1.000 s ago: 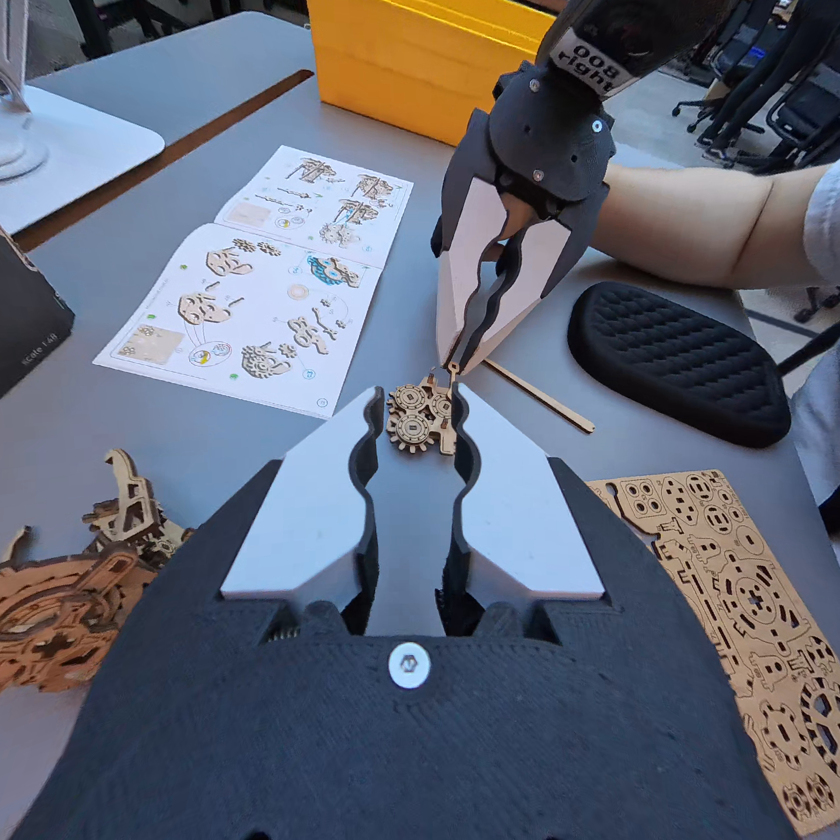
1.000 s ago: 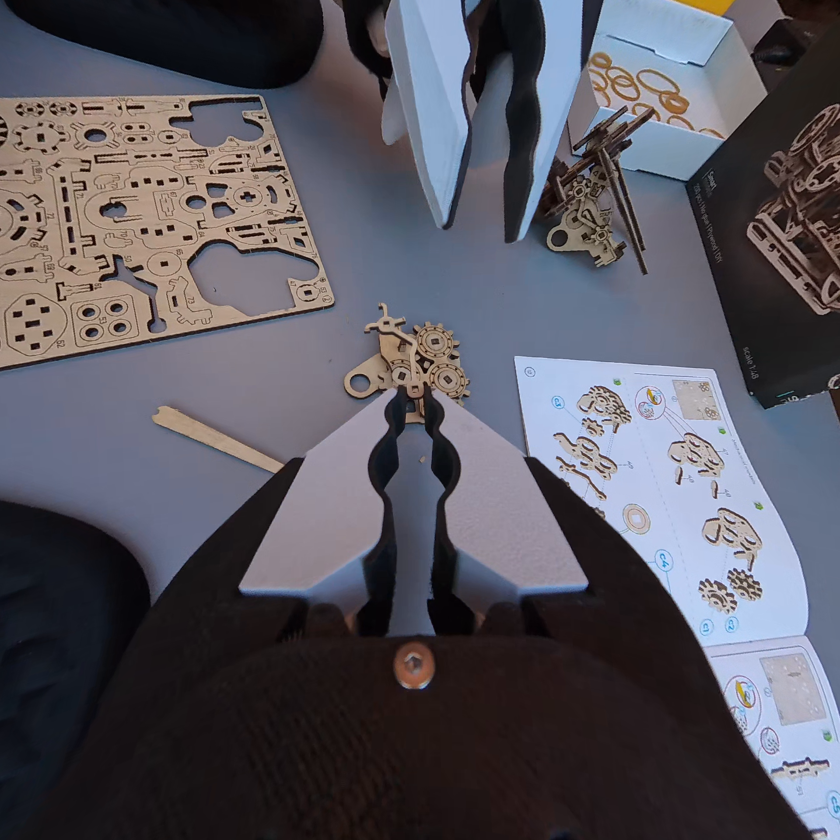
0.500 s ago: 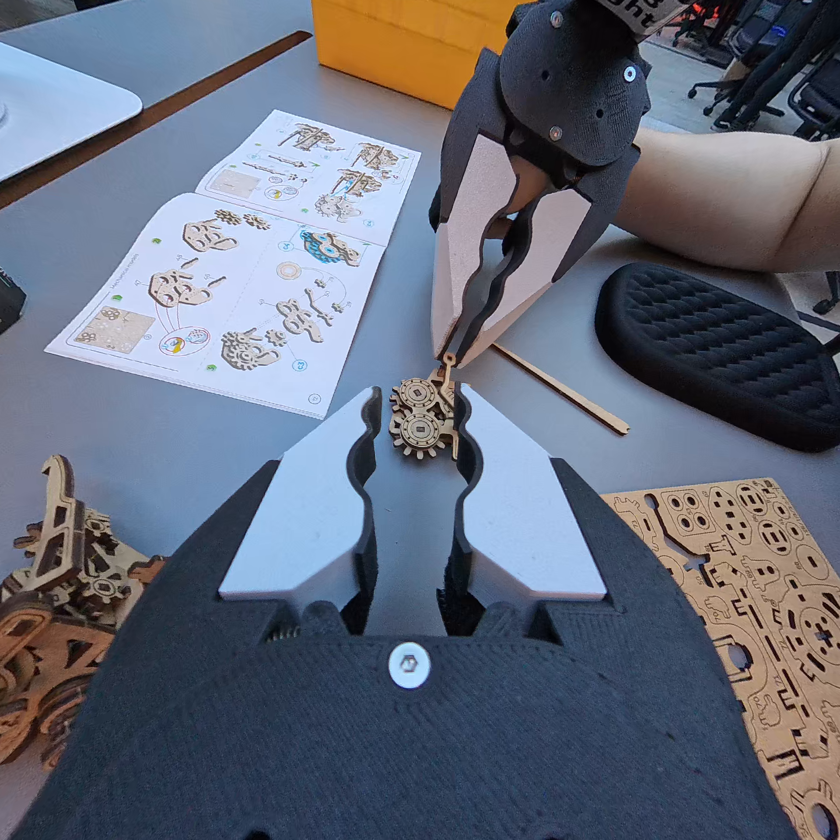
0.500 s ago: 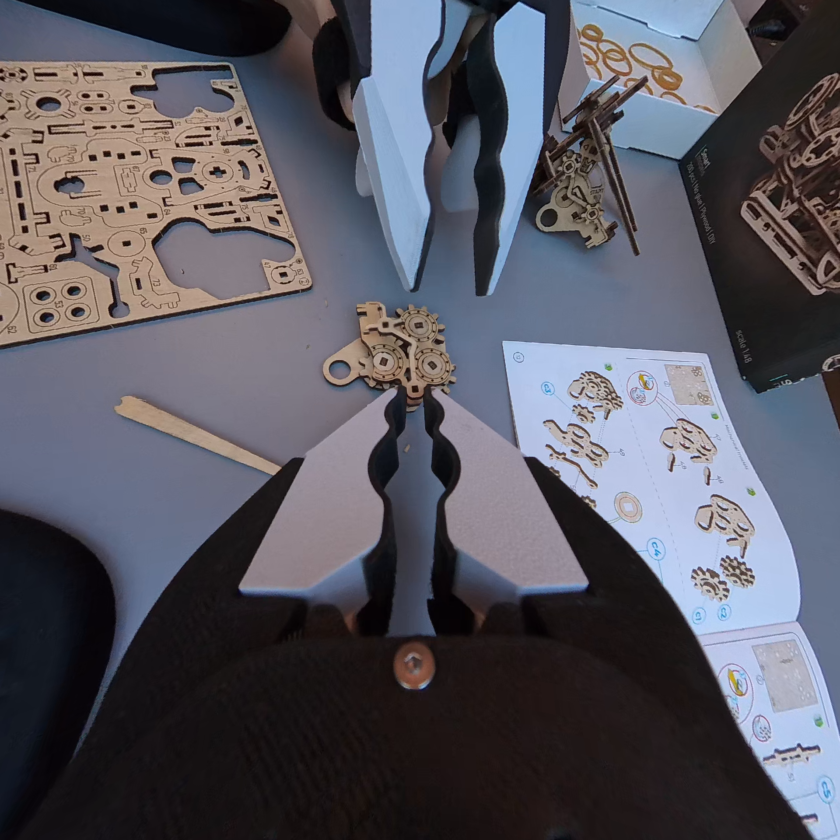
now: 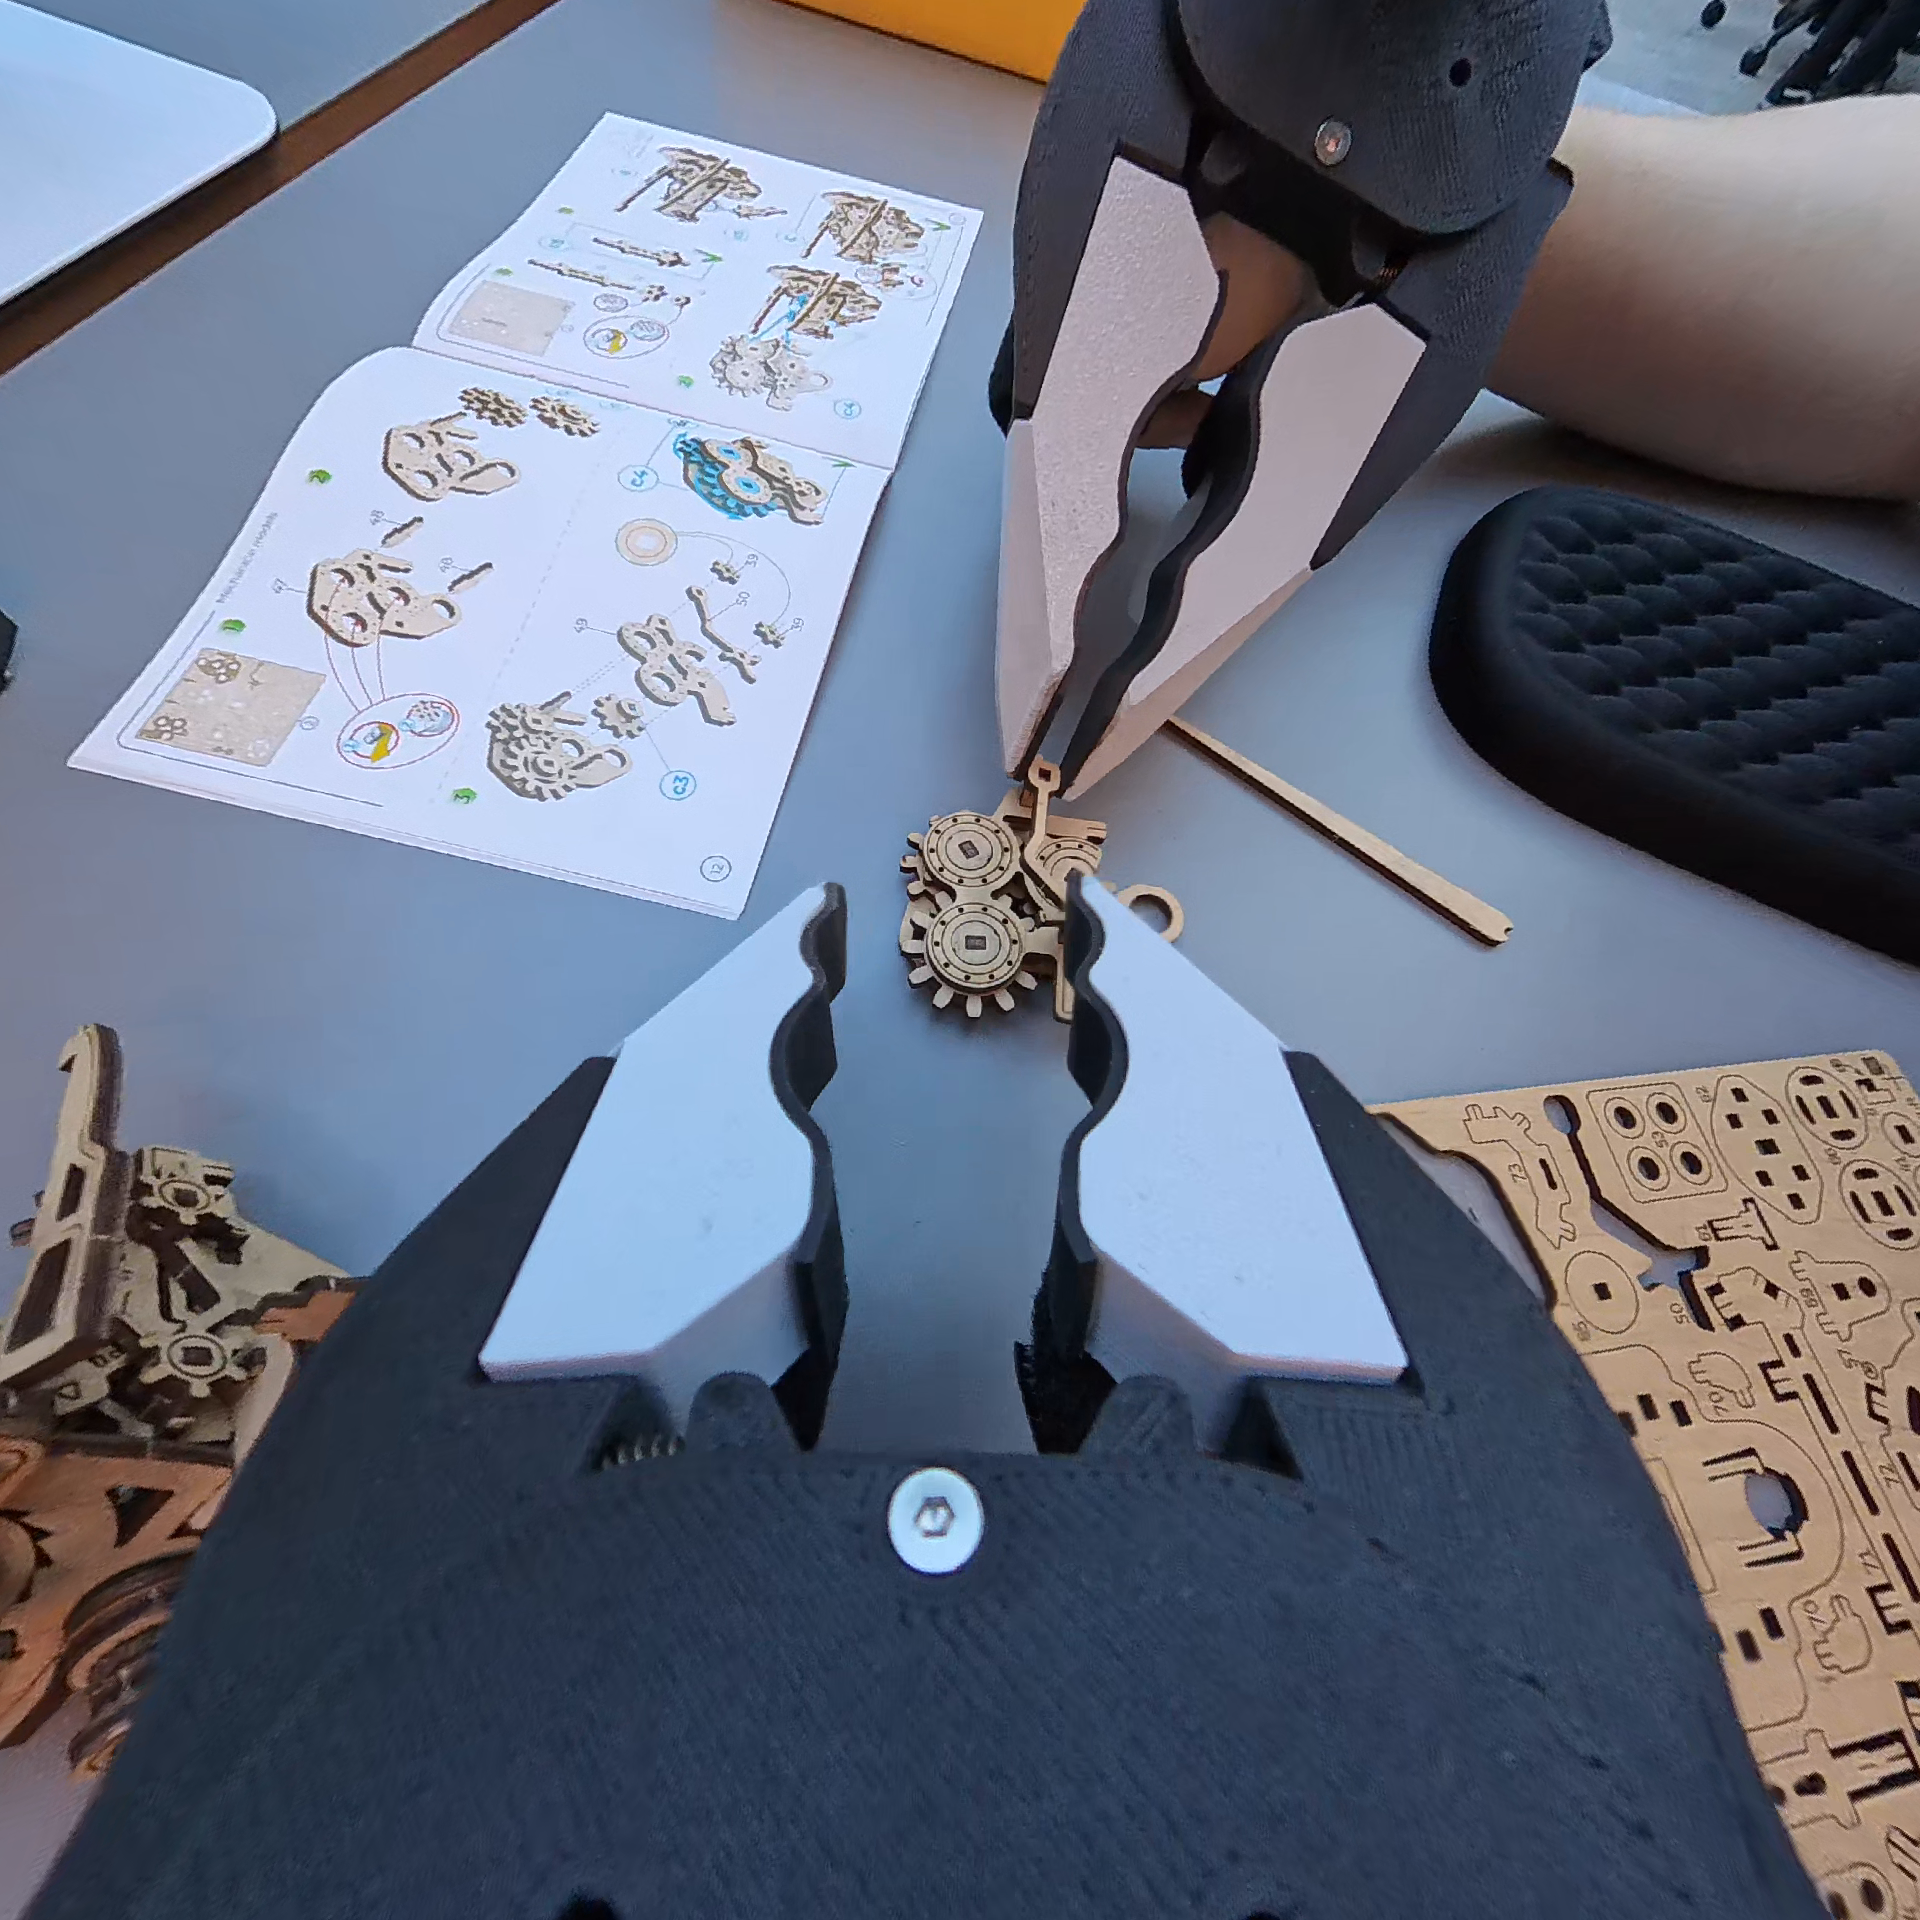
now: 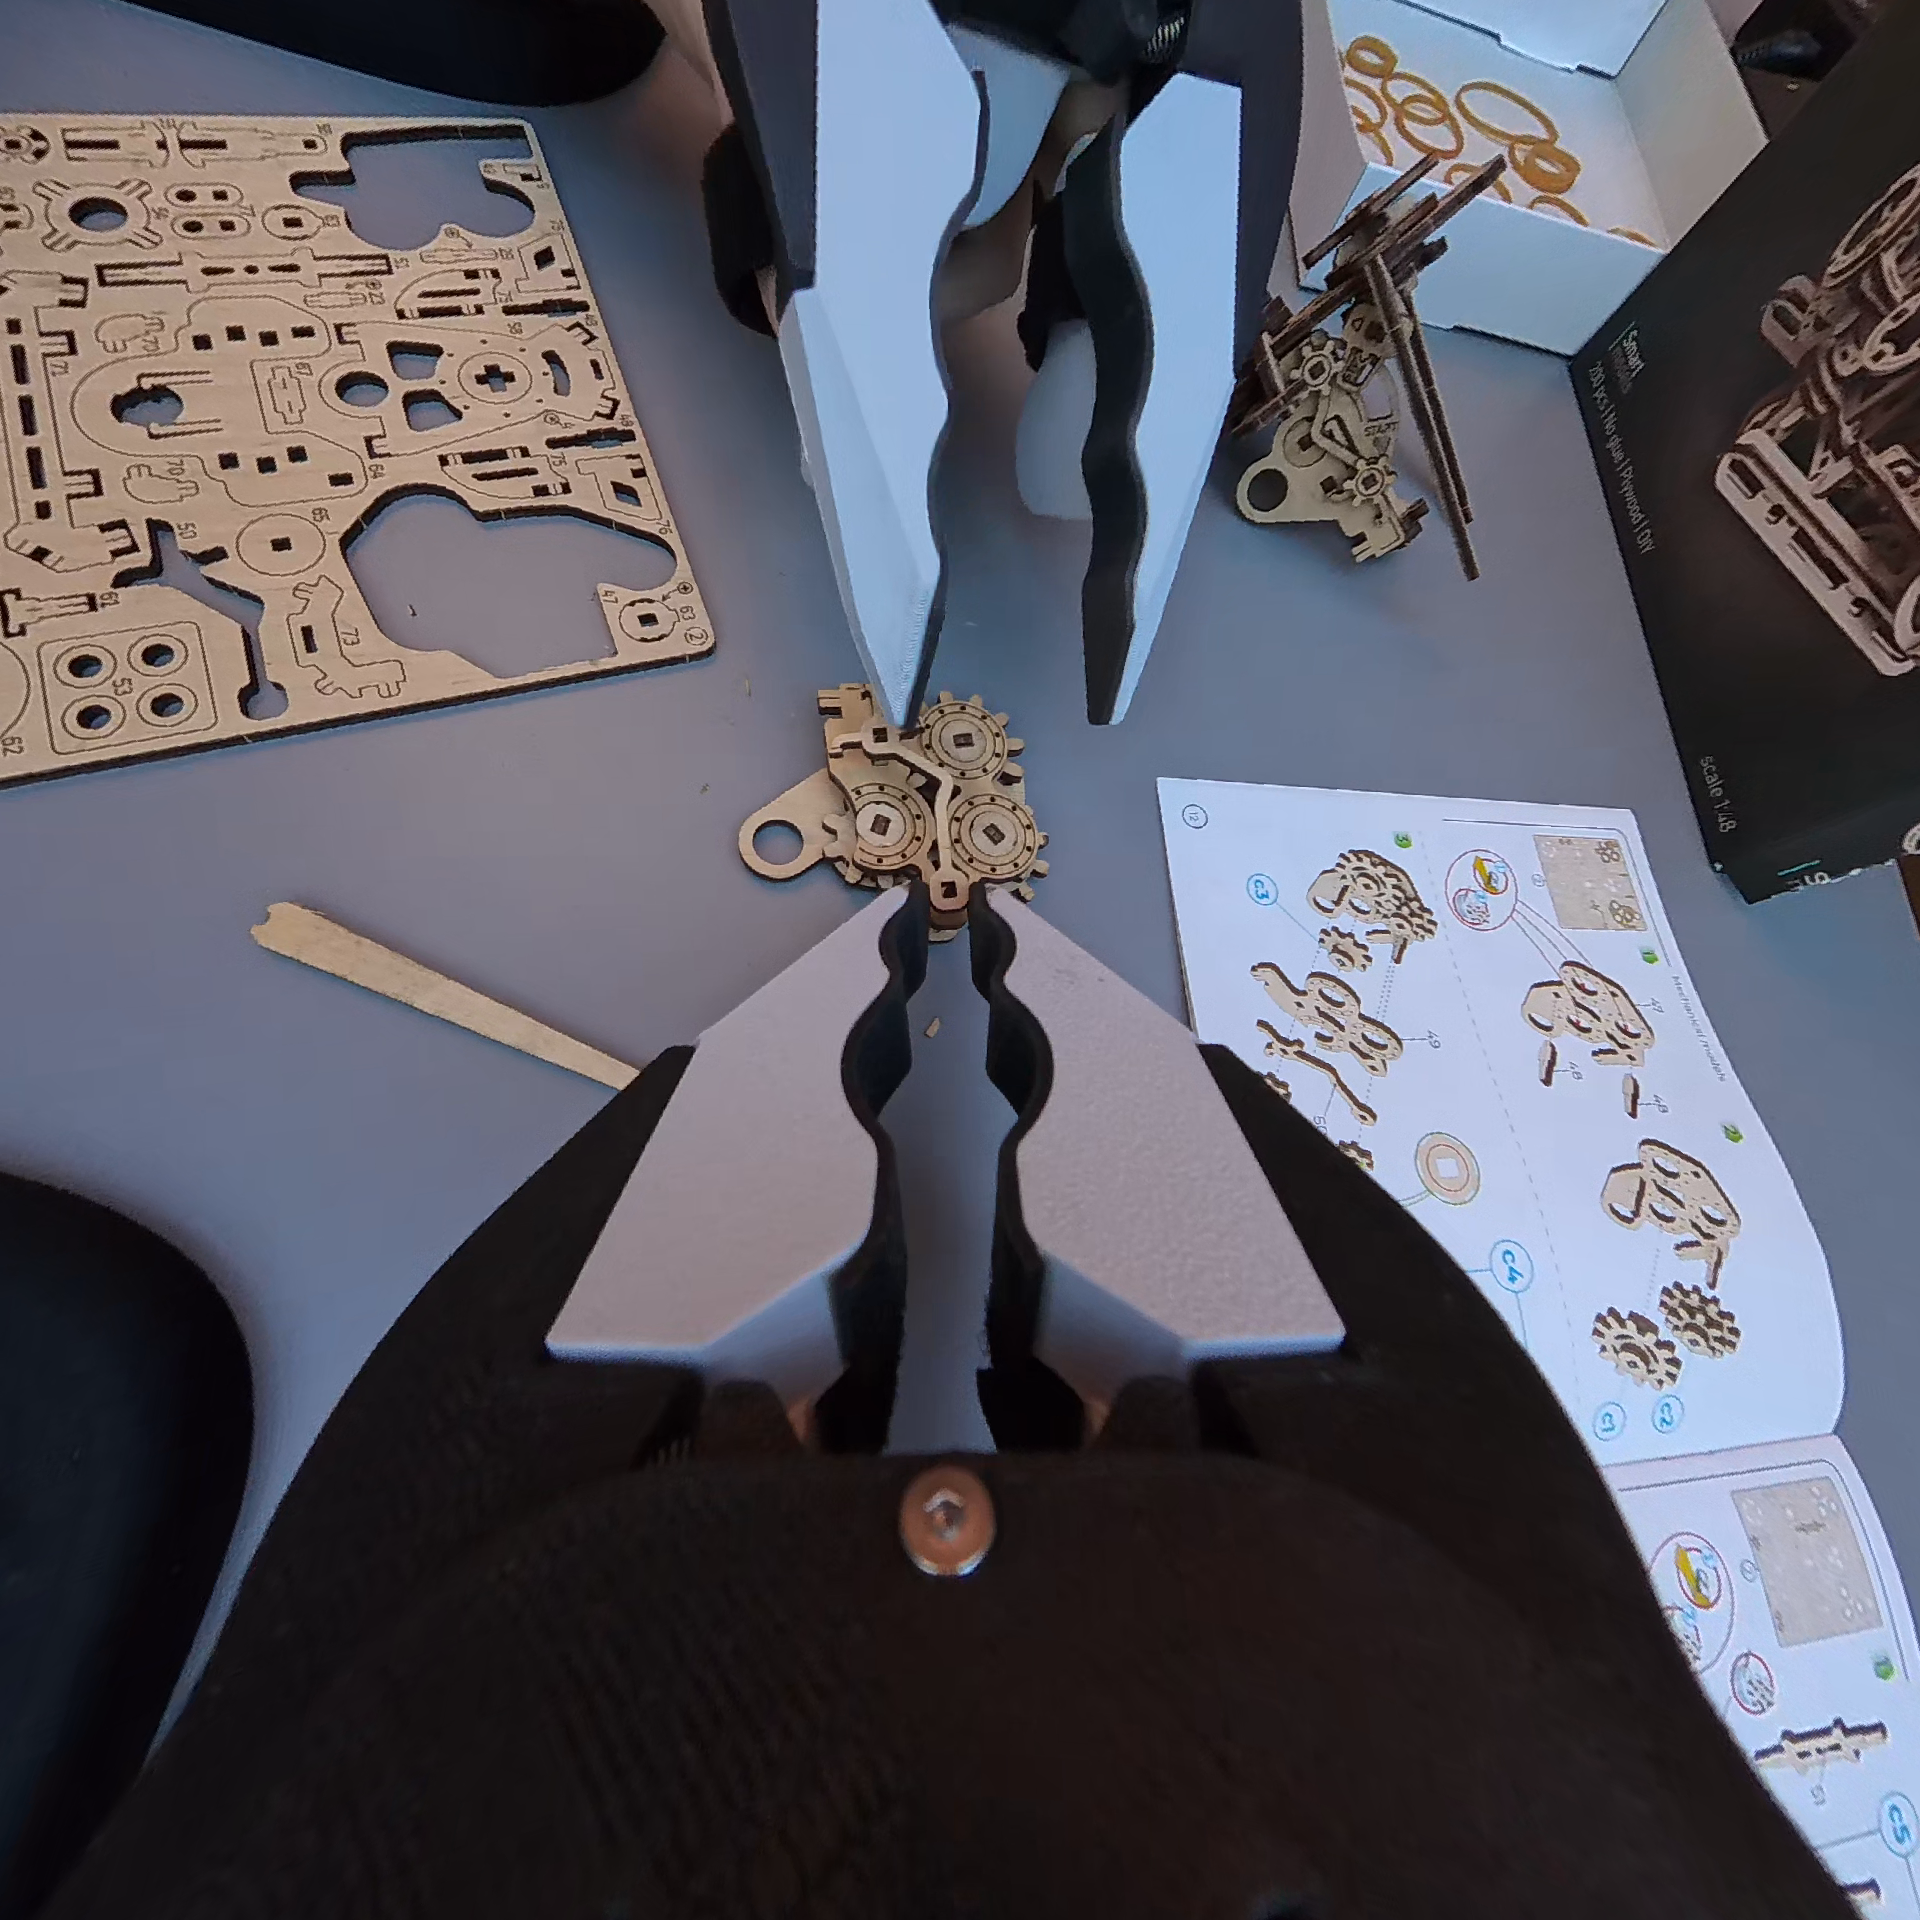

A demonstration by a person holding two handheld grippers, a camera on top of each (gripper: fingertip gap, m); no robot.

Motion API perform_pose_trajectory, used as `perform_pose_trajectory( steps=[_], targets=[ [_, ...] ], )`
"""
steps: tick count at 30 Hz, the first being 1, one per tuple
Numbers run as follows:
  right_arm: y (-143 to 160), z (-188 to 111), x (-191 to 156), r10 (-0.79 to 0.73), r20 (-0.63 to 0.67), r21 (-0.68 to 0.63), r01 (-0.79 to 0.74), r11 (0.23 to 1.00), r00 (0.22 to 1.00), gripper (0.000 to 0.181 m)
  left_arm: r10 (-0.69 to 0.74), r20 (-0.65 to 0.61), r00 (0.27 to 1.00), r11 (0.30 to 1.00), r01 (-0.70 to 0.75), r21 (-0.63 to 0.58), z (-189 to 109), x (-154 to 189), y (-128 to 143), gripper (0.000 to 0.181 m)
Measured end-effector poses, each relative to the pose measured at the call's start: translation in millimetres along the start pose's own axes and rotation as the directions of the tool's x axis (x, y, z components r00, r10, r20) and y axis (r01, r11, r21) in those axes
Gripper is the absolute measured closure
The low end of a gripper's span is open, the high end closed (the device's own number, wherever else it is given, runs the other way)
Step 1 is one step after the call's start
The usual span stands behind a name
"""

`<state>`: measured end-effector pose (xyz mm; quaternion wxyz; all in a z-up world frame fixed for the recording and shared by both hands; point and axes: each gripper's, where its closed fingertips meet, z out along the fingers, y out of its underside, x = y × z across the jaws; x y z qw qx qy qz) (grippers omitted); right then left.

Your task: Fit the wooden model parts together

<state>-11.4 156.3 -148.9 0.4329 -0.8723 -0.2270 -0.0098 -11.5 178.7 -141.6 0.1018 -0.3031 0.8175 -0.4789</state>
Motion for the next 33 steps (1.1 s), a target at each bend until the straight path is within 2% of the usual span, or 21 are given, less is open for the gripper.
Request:
perform_pose_trajectory(
  steps=[9, 16, 20, 24, 26, 30, 33],
  targets=[
    [-0.2, 0.2, 0.3, -0.005, -0.009, -0.004, 0.005, 1.0, 1.0, 0.175, 0.012, -0.002, 1.0, 1.0, -0.012, -0.023, 2.3, 1.6, 3.9, 0.147],
    [-0.1, 0.1, 0.1, 0.001, -0.006, -0.006, -0.001, 1.0, 1.0, 0.175, -0.032, -0.057, 0.998, 0.999, 0.031, -0.023, 3.0, 7.6, 4.2, 0.162],
    [0.3, 1.9, -1.7, 0.005, 0.001, -0.01, -0.005, 1.0, 1.0, 0.176, -0.043, -0.005, 0.999, 0.998, 0.042, -0.051, 5.7, 0.2, 8.2, 0.177],
    [0.3, 1.9, -2.4, -0.003, -0.001, -0.014, 0.003, 1.0, 1.0, 0.175, -0.018, -0.006, 1.0, 0.999, 0.018, -0.049, 4.2, 1.8, 8.5, 0.171],
    [0.2, 1.8, -2.6, -0.005, -0.002, -0.015, 0.005, 1.0, 1.0, 0.175, -0.045, -0.013, 0.999, 0.999, 0.045, -0.028, 2.3, -0.1, 5.6, 0.159],
    [0.1, 1.9, -2.2, -0.015, -0.01, -0.015, 0.015, 1.0, 1.0, 0.176, -0.096, -0.087, 0.992, 0.994, 0.1, 0.045, -5.8, 4.9, -5.8, 0.161],
    [0.1, 2.0, -2.3, -0.015, -0.01, -0.015, 0.015, 1.0, 1.0, 0.176, -0.099, -0.122, 0.988, 0.994, 0.104, 0.033, -6.1, 10.8, -5.4, 0.161]
  ],
)
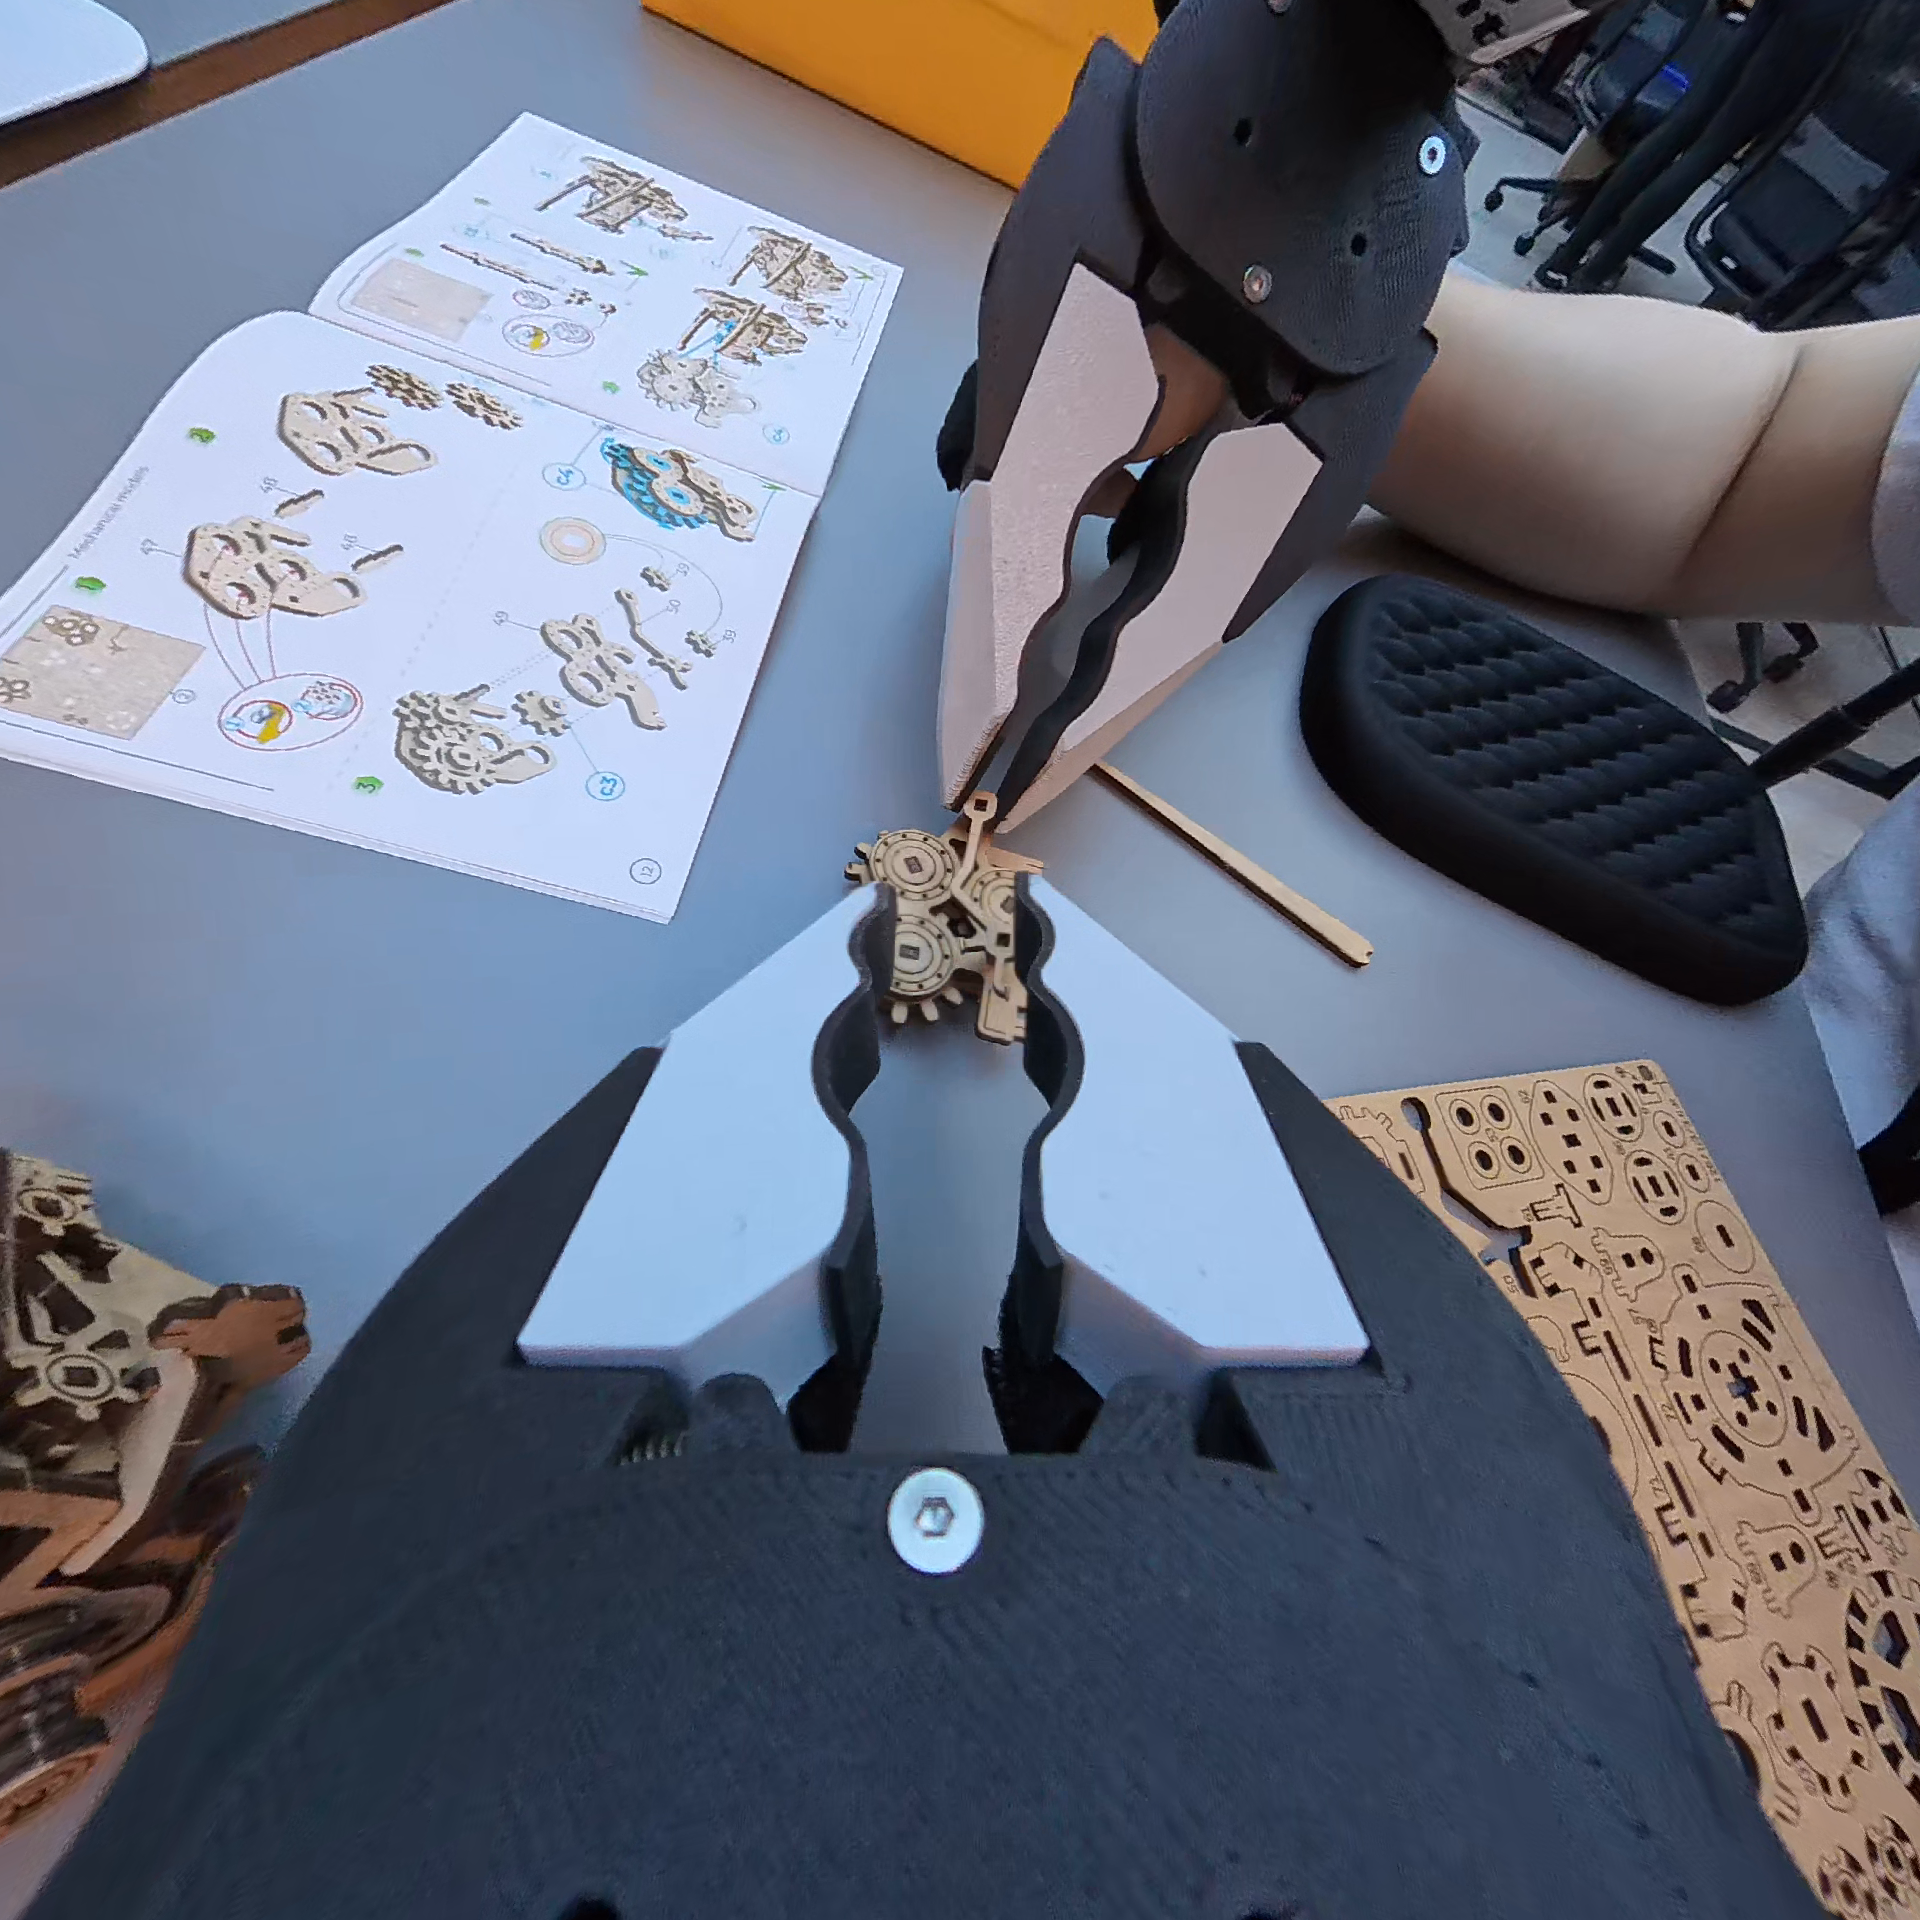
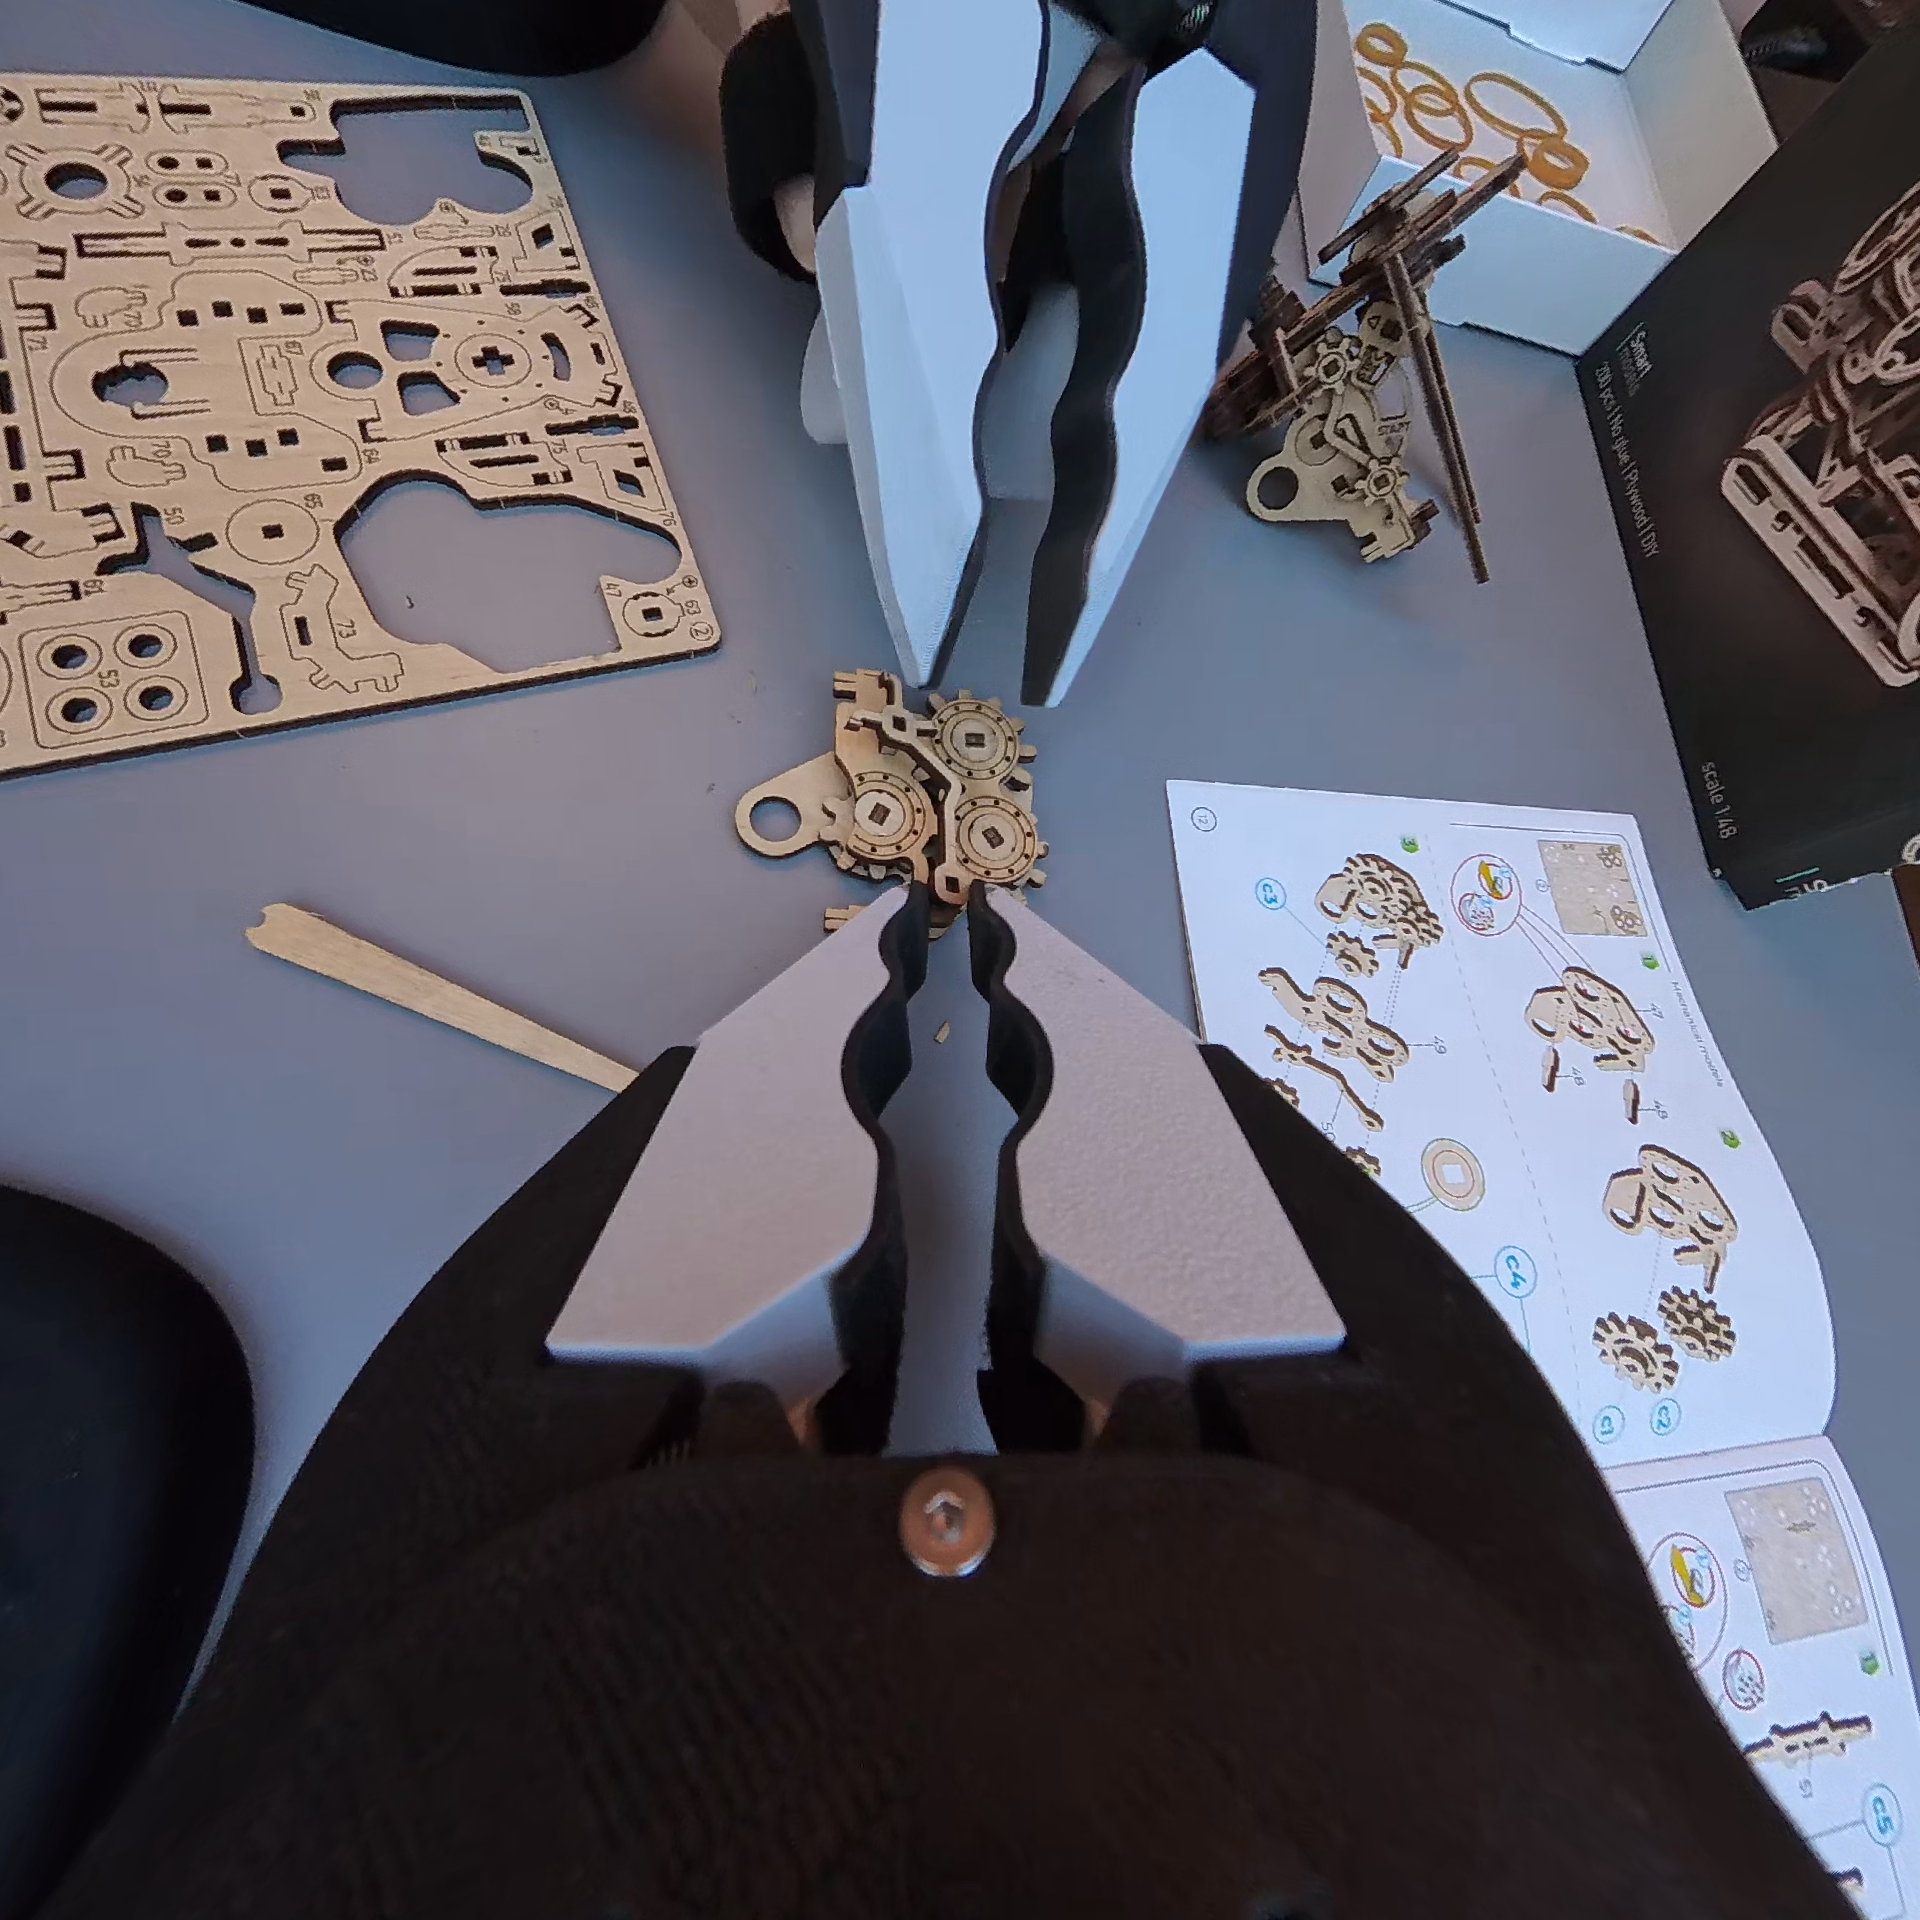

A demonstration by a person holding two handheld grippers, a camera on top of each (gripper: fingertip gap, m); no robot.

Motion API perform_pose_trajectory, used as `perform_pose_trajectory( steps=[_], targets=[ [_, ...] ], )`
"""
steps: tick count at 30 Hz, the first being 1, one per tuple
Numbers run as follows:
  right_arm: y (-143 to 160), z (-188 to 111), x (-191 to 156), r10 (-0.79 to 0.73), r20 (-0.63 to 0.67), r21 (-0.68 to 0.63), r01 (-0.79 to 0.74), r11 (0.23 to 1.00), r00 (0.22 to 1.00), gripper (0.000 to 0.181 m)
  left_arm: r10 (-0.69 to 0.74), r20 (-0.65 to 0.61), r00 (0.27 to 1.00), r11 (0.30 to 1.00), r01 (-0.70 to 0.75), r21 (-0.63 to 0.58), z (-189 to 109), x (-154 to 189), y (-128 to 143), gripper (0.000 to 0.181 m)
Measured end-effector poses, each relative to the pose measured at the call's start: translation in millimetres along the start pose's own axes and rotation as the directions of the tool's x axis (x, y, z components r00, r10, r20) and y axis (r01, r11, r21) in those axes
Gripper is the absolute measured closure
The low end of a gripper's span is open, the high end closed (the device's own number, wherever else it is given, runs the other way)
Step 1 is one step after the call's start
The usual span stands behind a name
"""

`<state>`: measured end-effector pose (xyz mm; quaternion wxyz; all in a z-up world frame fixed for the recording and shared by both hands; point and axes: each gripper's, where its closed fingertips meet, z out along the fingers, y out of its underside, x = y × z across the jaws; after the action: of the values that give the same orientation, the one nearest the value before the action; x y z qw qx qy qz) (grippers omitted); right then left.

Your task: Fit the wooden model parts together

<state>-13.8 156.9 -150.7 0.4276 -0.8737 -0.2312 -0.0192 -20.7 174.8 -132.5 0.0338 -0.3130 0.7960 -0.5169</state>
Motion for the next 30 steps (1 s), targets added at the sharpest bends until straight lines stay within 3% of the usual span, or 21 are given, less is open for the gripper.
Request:
perform_pose_trajectory(
  steps=[12, 30],
  targets=[
    [0.2, 0.2, 0.3, 0.001, -0.003, 0.0, -0.001, 1.0, 1.0, 0.175, 0.165, 0.075, 0.983, 0.98, -0.156, -0.122, 7.5, 2.8, 11.8, 0.162],
    [0.0, -1.0, -3.2, -0.042, 0.005, 0.016, 0.042, 0.999, 0.999, 0.174, 0.084, 0.023, 0.996, 0.993, -0.082, -0.083, 8.7, 4.0, 12.3, 0.168]
  ],
)
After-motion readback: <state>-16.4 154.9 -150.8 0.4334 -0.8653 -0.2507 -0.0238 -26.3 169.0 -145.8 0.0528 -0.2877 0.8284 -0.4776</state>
